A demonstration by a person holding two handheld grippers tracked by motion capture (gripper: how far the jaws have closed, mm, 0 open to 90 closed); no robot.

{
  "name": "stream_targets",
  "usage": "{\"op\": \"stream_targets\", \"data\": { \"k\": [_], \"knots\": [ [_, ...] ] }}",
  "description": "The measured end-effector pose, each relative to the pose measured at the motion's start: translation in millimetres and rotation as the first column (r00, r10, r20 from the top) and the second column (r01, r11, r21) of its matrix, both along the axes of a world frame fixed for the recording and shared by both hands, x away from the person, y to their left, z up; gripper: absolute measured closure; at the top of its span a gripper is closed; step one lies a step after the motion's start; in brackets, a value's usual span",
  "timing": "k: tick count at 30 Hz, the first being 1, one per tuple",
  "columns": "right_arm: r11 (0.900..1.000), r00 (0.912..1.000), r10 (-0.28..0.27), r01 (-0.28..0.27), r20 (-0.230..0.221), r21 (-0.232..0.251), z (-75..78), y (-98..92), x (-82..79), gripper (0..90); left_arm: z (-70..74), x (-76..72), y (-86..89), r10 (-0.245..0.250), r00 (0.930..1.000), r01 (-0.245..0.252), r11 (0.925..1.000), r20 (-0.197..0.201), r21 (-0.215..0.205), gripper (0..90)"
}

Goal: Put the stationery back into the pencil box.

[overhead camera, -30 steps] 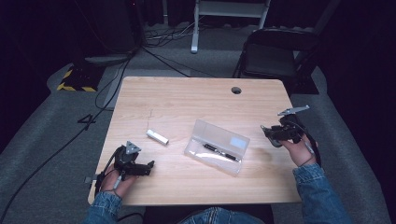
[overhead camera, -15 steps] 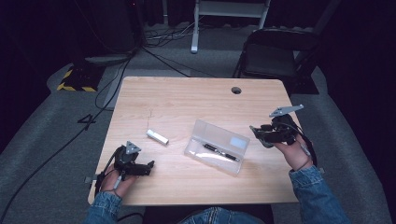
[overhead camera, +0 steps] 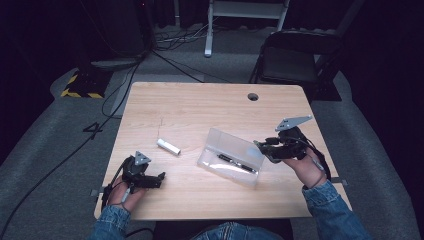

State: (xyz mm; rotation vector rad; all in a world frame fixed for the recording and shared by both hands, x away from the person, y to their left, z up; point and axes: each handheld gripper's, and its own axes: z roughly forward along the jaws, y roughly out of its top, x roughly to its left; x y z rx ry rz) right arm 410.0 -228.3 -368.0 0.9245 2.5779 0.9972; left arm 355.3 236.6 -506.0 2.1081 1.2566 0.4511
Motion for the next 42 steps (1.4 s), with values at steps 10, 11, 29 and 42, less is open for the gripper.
{"op": "stream_targets", "data": {
  "k": [10, 11, 29, 42],
  "knots": [
    [0.998, 0.9978, 0.063, -0.063, -0.02, 0.007, -4.2, 17.4, -4.7, 53.9, 0.0, 0.0, 0.0, 0.0, 1.0, 0.0, 1.0, 0.001, 0.0, 3.0],
    [0.998, 0.9975, 0.068, -0.068, -0.02, 0.009, -5.0, 19.7, -5.4, 53.9, 0.0, 0.0, 0.0, 0.0, 1.0, 0.0, 1.0, 0.0, -0.001, 3.1],
    [0.988, 0.9871, 0.151, -0.152, -0.053, -0.005, -24.8, 47.6, -8.1, 53.9, 0.1, 0.0, 0.2, -0.002, 1.0, 0.002, 1.0, 0.0, 0.002, 3.1],
    [0.981, 0.9771, 0.185, -0.19, -0.106, -0.04, -45.7, 62.8, -6.3, 53.8, 0.0, 0.0, 0.0, 0.0, 1.0, 0.0, 1.0, 0.0, 0.0, 3.1]
  ]
}}
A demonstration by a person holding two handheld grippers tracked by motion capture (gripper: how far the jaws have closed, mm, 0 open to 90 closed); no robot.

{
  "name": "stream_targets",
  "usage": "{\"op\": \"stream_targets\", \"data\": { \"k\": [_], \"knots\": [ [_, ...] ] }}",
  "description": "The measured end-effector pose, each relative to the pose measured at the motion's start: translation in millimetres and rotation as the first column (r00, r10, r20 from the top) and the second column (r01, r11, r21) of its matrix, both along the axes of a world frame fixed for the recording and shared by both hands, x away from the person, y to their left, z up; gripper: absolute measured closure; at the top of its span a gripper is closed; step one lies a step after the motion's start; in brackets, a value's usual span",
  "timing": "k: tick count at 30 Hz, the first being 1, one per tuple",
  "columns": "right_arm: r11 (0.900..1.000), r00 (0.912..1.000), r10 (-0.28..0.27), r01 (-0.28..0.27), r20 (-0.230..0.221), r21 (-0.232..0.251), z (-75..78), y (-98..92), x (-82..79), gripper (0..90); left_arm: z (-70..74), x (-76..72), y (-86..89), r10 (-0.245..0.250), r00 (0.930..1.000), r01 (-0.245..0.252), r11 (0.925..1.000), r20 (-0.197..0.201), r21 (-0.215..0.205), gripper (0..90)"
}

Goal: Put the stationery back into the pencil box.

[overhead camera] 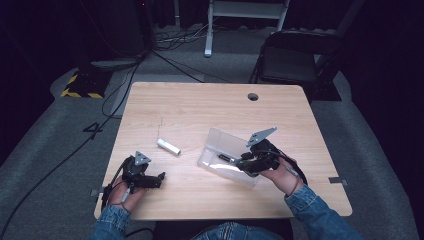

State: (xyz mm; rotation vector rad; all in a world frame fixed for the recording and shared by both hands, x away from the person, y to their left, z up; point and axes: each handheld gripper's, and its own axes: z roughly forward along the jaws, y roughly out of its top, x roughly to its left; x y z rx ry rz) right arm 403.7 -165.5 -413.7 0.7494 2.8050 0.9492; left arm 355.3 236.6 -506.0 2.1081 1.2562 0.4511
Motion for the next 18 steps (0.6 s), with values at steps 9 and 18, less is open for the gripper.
{"op": "stream_targets", "data": {
  "k": [9, 18],
  "knots": [
    [0.999, 0.9994, 0.025, -0.026, -0.026, -0.042, -15.2, 5.2, 3.8, 53.8, 0.0, 0.0, 0.0, 0.0, 1.0, 0.0, 1.0, 0.0, 0.0, 3.1],
    [0.997, 0.9988, 0.04, -0.042, -0.029, -0.072, -23.9, 8.3, 5.2, 53.8, -0.1, 0.0, 0.0, 0.0, 1.0, 0.0, 1.0, 0.0, 0.0, 3.1]
  ]
}}
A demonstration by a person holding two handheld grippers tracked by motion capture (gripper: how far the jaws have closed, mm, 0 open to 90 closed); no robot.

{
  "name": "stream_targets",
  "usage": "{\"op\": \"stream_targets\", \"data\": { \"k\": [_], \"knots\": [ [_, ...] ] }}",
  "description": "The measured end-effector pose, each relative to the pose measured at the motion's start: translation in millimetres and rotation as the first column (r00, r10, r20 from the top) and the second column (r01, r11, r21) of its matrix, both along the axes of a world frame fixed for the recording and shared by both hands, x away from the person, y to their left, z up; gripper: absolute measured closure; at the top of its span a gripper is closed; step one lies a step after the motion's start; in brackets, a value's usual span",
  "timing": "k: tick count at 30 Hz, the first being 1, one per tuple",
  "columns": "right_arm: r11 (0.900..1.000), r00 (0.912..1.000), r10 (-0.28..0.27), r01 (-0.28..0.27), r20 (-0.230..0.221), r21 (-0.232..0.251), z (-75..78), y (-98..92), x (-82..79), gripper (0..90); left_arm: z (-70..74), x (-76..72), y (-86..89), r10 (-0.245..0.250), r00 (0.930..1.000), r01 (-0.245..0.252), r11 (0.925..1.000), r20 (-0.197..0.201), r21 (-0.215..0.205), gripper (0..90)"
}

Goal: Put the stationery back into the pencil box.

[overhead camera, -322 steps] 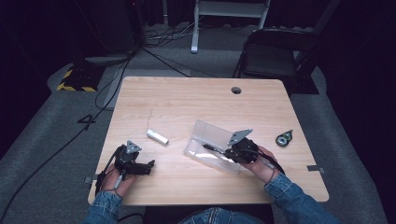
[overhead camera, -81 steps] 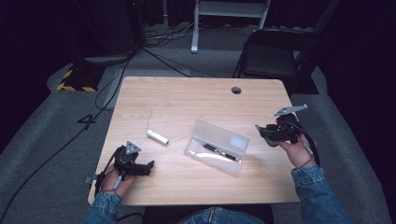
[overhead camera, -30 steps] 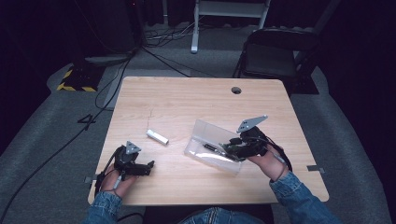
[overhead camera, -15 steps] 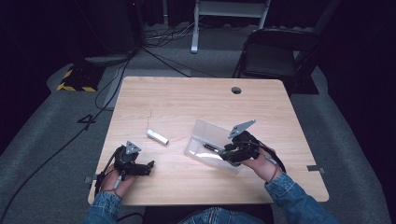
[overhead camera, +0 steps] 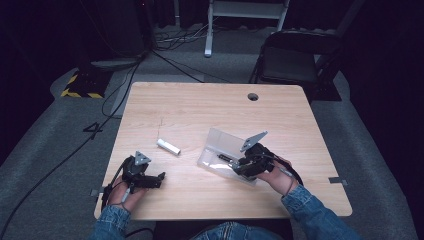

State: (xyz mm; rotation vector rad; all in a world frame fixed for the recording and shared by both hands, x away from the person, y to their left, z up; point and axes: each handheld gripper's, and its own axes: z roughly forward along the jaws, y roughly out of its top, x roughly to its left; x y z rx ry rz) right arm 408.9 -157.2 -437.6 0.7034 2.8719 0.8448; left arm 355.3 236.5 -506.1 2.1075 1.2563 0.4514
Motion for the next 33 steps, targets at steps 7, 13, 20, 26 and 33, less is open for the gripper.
{"op": "stream_targets", "data": {
  "k": [7, 13, 20, 26, 33],
  "knots": [
    [1.0, 1.0, -0.004, 0.004, -0.005, -0.012, -4.4, 0.8, 1.1, 53.8, 0.0, 0.0, 0.0, 0.0, 1.0, 0.0, 1.0, 0.0, 0.0, 3.1],
    [1.0, 1.0, 0.002, -0.002, -0.007, -0.028, -8.6, 1.9, 1.7, 53.7, 0.0, 0.0, 0.1, -0.001, 1.0, 0.001, 1.0, 0.0, 0.001, 3.1],
    [0.999, 0.9998, 0.011, -0.012, -0.017, -0.043, -12.9, 3.0, 2.9, 53.6, 0.1, 0.0, 0.2, -0.002, 1.0, 0.002, 1.0, -0.001, 0.002, 3.1],
    [0.999, 0.9995, 0.012, -0.013, -0.03, -0.048, -16.4, 2.6, 4.4, 53.2, 0.0, 0.0, 0.0, 0.0, 1.0, 0.0, 1.0, -0.001, 0.0, 3.0],
    [0.999, 0.9991, 0.011, -0.013, -0.041, -0.047, -18.8, 2.4, 5.6, 52.3, 0.0, 0.0, 0.0, 0.0, 1.0, 0.0, 1.0, -0.001, 0.0, 3.1]
  ]
}}
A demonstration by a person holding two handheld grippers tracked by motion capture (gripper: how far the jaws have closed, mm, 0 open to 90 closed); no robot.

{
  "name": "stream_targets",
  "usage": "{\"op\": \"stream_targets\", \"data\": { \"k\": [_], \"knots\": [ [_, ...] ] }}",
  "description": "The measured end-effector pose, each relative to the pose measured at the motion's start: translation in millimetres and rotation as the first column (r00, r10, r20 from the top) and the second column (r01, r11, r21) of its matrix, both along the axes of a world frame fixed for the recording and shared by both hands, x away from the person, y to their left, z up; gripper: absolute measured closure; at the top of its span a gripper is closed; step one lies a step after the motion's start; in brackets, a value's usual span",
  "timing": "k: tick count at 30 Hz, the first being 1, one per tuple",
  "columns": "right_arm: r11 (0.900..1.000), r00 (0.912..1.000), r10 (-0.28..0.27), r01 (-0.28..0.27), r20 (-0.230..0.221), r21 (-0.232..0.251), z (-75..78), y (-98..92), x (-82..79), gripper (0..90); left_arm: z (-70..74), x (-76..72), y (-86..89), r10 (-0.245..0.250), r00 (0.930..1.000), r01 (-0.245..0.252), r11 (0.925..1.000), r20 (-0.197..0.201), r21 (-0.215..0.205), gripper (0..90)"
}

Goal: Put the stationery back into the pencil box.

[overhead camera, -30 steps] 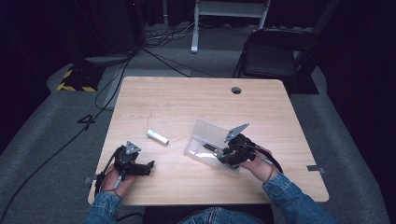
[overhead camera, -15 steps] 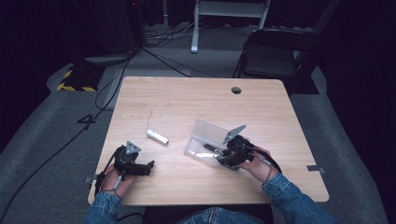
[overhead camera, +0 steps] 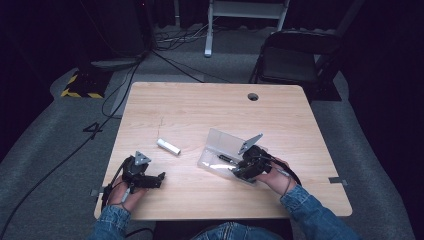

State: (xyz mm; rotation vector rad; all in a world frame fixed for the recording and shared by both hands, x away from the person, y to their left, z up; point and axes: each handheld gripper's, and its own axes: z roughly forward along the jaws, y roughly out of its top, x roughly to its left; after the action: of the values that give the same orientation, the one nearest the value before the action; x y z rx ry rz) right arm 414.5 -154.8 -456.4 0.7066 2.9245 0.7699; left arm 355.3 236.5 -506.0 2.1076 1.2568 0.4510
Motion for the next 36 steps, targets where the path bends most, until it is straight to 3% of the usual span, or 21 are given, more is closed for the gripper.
{"op": "stream_targets", "data": {
  "k": [18, 23, 30, 34, 36],
  "knots": [
    [1.0, 0.9995, -0.003, 0.003, -0.032, 0.011, -2.8, -2.1, 2.7, 48.7, 0.0, 0.0, 0.0, 0.0, 1.0, 0.0, 1.0, 0.0, 0.0, 3.1],
    [0.999, 0.9998, -0.022, 0.022, -0.004, 0.029, 1.3, -4.7, 2.4, 48.0, 0.0, 0.0, 0.0, 0.0, 1.0, 0.0, 1.0, 0.0, 0.0, 3.0],
    [0.999, 0.9991, -0.035, 0.034, 0.026, 0.034, 13.0, -12.3, 0.6, 65.1, 0.0, 0.0, 0.0, -0.001, 1.0, 0.001, 1.0, 0.0, 0.0, 3.1],
    [1.0, 0.9982, -0.024, 0.024, 0.055, -0.004, 17.6, -17.3, -1.3, 70.2, 0.0, 0.0, 0.0, -0.001, 1.0, 0.001, 1.0, 0.0, 0.0, 3.0],
    [0.999, 0.9986, -0.024, 0.025, 0.047, -0.026, 17.2, -19.5, -0.7, 71.7, 0.0, 0.0, 0.1, -0.001, 1.0, 0.001, 1.0, 0.0, 0.0, 3.1]
  ]
}}
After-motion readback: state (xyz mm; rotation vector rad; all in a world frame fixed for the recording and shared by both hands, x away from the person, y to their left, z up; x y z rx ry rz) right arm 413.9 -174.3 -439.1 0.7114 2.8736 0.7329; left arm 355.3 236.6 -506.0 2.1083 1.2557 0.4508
